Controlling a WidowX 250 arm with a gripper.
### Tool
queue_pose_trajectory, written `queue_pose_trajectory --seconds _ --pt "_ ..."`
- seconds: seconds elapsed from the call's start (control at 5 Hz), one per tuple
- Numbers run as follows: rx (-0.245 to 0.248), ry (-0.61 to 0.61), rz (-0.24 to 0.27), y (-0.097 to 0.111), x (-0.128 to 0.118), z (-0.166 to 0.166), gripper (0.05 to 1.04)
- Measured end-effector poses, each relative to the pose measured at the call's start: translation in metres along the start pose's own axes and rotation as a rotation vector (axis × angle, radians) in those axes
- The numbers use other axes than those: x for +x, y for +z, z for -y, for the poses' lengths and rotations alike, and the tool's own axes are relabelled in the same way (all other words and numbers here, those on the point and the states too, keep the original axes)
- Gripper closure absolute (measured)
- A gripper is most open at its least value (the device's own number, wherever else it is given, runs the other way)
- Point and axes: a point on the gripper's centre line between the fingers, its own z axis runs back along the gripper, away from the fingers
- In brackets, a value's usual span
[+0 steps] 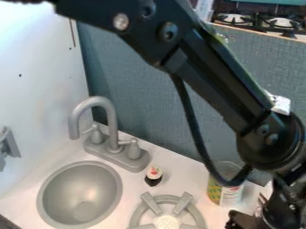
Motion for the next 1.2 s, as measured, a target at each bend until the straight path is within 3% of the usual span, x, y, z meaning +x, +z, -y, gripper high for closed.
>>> queue_pose_trajectory --seconds 0.6,0.8,1.2 --pt "-0.018 -0.022 0.030 0.002 0.023 0.009 0.083" --pt "-0.015 0.017 0.005 -0.009 0.030 0.002 0.083" --pt "-0.056 0.009 -0.044 -0.037 0.039 0.002 0.083"
